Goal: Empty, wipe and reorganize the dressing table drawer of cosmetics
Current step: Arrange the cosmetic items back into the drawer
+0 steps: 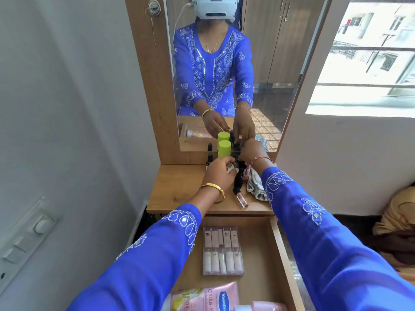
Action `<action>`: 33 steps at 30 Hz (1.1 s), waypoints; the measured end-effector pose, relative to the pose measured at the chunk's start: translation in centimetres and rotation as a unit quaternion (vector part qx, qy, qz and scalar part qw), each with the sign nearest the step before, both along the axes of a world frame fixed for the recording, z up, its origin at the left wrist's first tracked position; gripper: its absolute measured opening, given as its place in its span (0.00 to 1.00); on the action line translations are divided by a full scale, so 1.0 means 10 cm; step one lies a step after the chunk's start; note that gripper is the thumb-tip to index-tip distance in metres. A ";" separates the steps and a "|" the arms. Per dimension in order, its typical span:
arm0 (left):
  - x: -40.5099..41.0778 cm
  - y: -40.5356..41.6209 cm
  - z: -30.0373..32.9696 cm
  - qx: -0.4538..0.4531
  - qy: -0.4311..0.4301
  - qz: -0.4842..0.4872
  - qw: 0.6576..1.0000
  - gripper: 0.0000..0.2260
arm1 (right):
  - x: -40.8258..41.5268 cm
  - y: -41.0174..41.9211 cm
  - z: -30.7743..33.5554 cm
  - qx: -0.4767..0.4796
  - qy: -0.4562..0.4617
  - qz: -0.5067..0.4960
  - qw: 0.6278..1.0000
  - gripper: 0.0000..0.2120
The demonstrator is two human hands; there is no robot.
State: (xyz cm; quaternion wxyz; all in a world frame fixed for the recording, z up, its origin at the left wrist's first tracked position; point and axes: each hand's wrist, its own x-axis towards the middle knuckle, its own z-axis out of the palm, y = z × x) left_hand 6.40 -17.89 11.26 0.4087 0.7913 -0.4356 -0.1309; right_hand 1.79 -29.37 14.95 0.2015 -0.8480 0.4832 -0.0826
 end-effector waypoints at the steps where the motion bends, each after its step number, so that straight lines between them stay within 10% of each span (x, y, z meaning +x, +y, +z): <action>1: 0.00 0.00 -0.01 -0.001 0.000 0.000 1.000 0.15 | 0.00 -0.01 0.00 0.000 -0.003 -0.001 1.000 0.12; 33: -0.01 0.04 0.34 -0.113 -0.032 0.018 0.993 0.14 | -0.07 0.12 0.64 0.052 -0.225 0.016 0.973 0.12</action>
